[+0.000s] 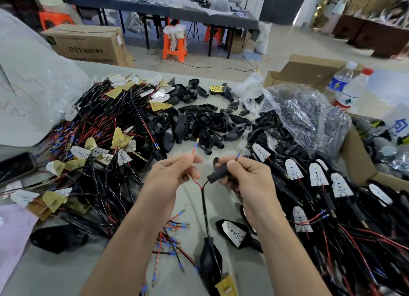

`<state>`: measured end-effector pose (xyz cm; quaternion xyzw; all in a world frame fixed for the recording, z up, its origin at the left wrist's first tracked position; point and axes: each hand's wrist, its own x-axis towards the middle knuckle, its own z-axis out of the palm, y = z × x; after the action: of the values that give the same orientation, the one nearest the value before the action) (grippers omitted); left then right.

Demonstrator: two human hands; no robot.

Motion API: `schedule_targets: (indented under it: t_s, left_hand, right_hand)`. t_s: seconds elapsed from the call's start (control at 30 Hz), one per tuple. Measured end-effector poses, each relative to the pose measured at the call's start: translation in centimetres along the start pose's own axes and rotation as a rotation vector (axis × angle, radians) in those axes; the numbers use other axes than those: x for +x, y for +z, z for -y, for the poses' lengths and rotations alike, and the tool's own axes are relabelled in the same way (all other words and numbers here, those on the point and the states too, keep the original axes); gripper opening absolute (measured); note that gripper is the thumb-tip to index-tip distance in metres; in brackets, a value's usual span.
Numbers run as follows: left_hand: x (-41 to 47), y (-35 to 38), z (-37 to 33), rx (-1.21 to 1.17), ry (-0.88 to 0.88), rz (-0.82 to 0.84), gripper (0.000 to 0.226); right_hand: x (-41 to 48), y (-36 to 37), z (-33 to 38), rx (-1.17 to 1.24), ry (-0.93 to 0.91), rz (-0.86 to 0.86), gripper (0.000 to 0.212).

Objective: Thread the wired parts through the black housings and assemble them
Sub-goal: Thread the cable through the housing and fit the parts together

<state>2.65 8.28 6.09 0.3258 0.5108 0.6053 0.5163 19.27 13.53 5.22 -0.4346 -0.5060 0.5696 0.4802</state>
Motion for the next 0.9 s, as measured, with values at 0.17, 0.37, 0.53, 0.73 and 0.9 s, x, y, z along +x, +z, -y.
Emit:
schedule_targets:
  t_s: [0.17,0.37,0.53,0.73,0.9]
  left_hand:
    - [-0.6,-1.0,0.4,0.255,-0.021,0.108,0.052]
    - [-0.3,-0.4,0.8,0.411,-0.008,-0.082,0.023]
    - [-0.6,-0.4,0.7,0.443,0.02,-0.144,0.018]
    - [-0.7,-0.5,0.8,0.587,0.039,-0.154,0.02]
    - [-1.2,0.0,0.3,0.673,0.093,-0.178,0.023]
  right_hand:
    - [-0.1,0.1,-0.7,0.225,0.046,-0.108,0.033]
    - [-0.3,0.6,-0.8,0.332,0.083,-0.066,0.04]
    - [-0.3,0.4,-0.8,0.402,0.099,-0.06,0.043]
    - [-0.4,0.3,-0.6,0.357,0.077,-0.055,0.04]
    - [-0.6,0.4,-0.6,0.338,0.06,-0.053,0.04]
